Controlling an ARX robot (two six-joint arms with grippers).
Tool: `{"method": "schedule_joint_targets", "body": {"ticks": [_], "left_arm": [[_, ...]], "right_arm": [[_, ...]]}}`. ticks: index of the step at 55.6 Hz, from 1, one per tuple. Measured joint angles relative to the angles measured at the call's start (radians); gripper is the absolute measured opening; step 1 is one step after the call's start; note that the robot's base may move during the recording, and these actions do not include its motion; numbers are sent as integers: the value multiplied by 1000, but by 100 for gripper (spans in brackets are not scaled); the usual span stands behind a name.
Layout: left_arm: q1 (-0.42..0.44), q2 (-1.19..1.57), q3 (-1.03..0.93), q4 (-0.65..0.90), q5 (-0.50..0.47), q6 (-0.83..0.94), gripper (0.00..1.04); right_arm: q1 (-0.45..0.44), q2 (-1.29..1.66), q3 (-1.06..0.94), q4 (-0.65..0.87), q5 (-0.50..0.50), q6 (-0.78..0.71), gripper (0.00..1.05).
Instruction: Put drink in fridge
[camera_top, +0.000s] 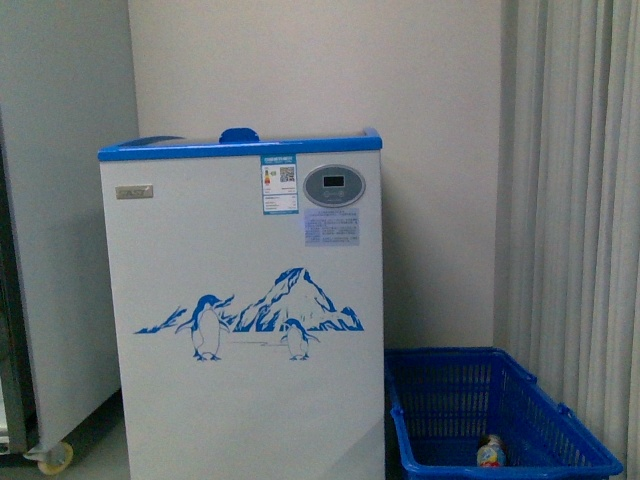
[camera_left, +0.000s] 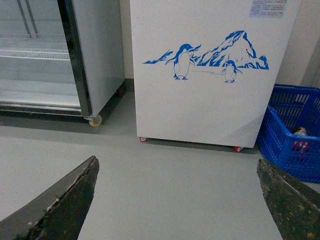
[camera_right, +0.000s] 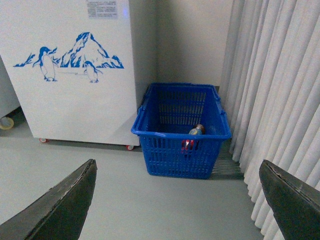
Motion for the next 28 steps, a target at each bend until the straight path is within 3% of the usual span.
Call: {"method": "schedule_joint_targets", "body": {"ticks": [28], "left_arm": [[0, 0, 0, 0, 0, 0, 97]], "right_arm": [[0, 0, 0, 0, 0, 0, 97]]}}
